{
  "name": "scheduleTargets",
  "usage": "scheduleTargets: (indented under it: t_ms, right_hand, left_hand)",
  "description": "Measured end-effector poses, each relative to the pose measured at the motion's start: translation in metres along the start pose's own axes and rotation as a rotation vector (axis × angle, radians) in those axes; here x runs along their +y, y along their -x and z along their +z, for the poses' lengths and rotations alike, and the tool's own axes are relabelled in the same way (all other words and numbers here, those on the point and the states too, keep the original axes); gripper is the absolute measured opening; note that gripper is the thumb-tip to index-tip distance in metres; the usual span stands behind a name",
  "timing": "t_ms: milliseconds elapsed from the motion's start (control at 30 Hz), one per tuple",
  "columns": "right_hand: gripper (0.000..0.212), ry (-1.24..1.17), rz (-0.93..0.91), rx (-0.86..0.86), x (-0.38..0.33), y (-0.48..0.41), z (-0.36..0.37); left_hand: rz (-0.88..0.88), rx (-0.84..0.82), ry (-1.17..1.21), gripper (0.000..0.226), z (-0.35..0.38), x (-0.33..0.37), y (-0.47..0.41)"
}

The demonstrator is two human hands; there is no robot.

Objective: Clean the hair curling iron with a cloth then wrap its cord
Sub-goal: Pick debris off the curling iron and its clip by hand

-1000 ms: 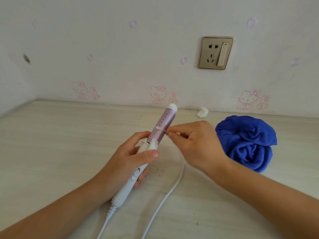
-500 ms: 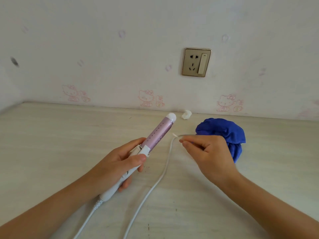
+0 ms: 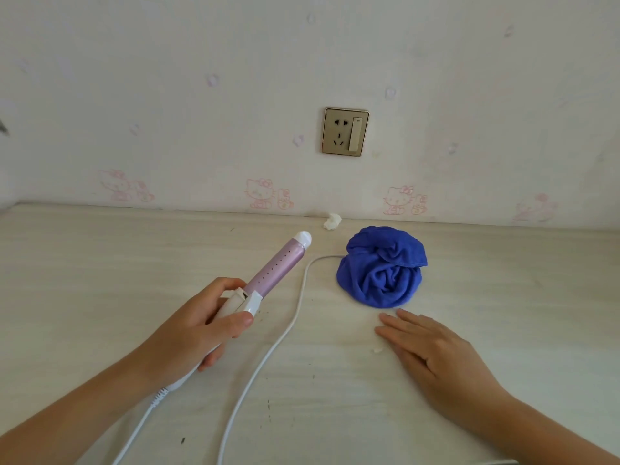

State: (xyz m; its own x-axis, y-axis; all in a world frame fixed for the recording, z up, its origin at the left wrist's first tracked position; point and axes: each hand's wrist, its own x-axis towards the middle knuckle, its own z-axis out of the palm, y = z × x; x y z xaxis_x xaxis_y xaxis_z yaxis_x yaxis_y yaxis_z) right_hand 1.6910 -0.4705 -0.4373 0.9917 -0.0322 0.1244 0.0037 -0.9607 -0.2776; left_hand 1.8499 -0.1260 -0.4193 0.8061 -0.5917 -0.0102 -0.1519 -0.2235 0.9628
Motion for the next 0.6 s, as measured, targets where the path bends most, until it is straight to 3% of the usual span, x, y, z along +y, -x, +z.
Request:
scheduleTargets:
  t_ms: [200, 600]
  right_hand:
    - [0.054, 0.15, -0.025, -0.197, 0.0, 0.009, 0.002]
    - [0.065, -0.017, 0.009, -0.103, 0.005, 0.008, 0.004]
  left_hand:
    - [0.026, -0.019, 0.025, 0.045, -0.004, 0.007, 0.004]
    - [0.056, -0.057, -0.067, 0.041, -0.002, 0.021, 0.013]
